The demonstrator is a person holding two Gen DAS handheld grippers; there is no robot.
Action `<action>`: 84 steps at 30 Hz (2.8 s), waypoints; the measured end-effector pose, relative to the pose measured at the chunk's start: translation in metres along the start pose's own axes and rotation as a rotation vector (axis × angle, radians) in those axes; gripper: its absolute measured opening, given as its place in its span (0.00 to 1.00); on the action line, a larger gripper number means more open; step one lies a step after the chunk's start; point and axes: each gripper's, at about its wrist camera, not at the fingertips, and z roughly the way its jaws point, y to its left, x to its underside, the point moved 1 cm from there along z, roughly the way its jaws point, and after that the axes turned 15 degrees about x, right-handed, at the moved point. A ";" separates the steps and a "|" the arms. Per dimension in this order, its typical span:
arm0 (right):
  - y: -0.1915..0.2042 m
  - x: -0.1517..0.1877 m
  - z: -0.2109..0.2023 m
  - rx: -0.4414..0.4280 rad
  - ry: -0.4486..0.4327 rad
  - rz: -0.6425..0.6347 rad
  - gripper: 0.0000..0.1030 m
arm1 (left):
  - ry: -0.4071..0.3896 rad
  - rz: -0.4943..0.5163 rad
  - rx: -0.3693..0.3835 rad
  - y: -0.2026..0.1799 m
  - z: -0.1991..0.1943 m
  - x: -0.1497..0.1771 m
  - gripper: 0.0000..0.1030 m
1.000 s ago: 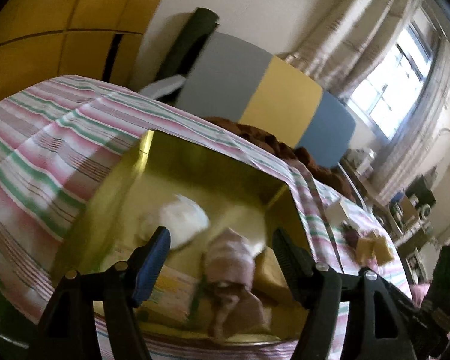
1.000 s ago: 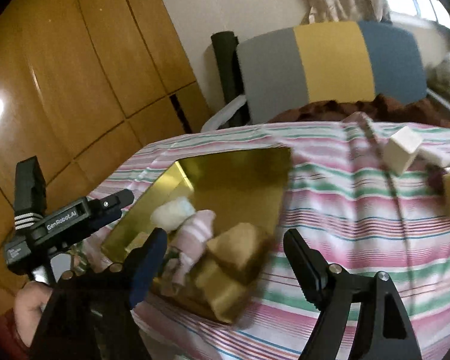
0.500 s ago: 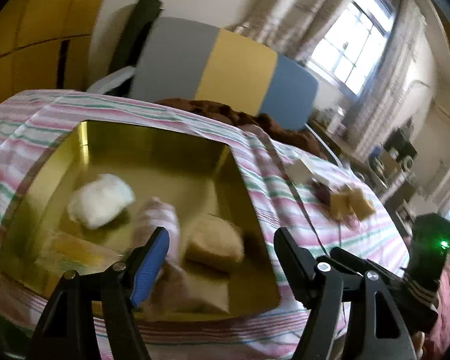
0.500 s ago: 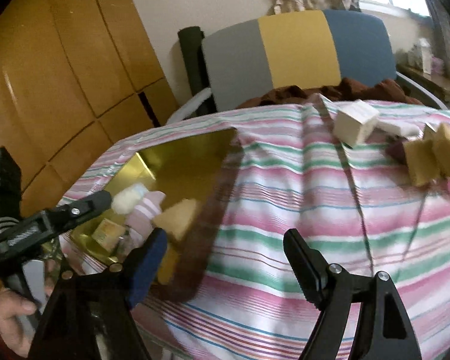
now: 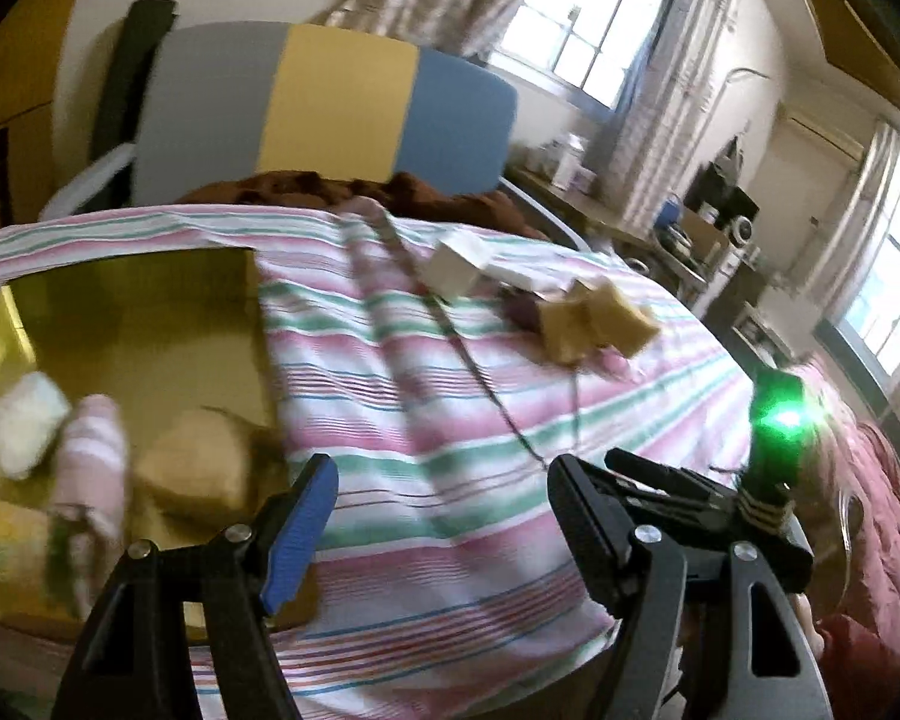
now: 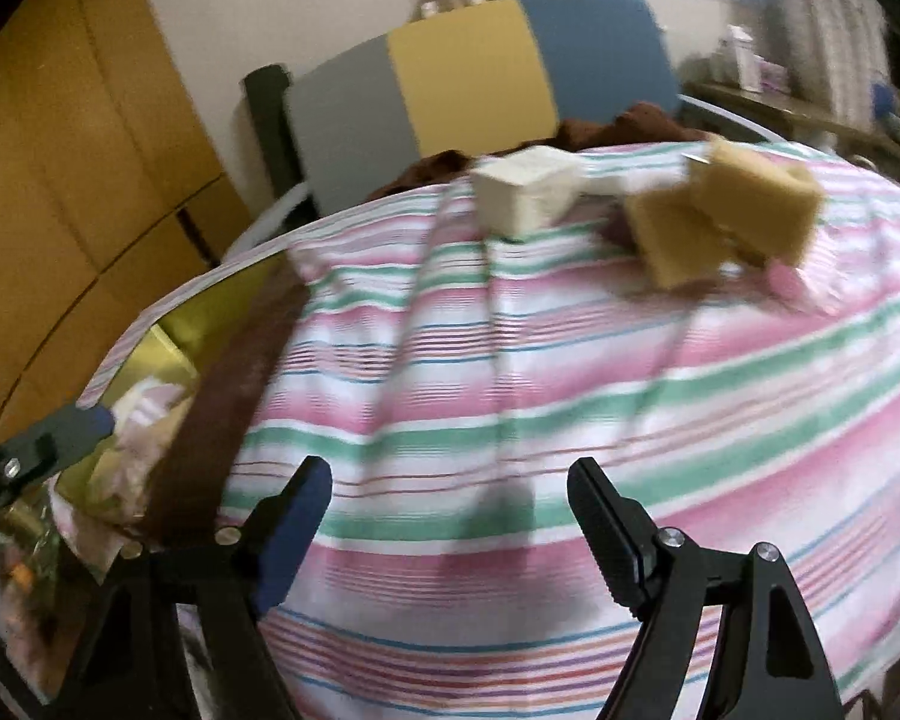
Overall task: Organize objects
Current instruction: 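Move both open tools back toward the pile, then grasp the pink hair roller with the right tool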
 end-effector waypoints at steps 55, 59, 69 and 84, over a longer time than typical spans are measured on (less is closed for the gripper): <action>-0.186 -0.089 0.042 0.137 -0.073 0.289 0.71 | 0.203 -0.009 0.056 -0.046 0.097 0.027 0.71; -0.154 -0.072 0.029 -0.087 -0.071 0.243 0.71 | 0.222 -0.027 0.062 -0.045 0.106 0.028 0.71; -0.194 -0.113 0.044 0.171 -0.068 0.256 0.84 | 0.235 -0.018 0.081 -0.052 0.112 0.032 0.71; -0.190 -0.113 0.064 0.280 0.107 -0.183 0.72 | 0.255 0.037 0.110 -0.073 0.133 0.026 0.71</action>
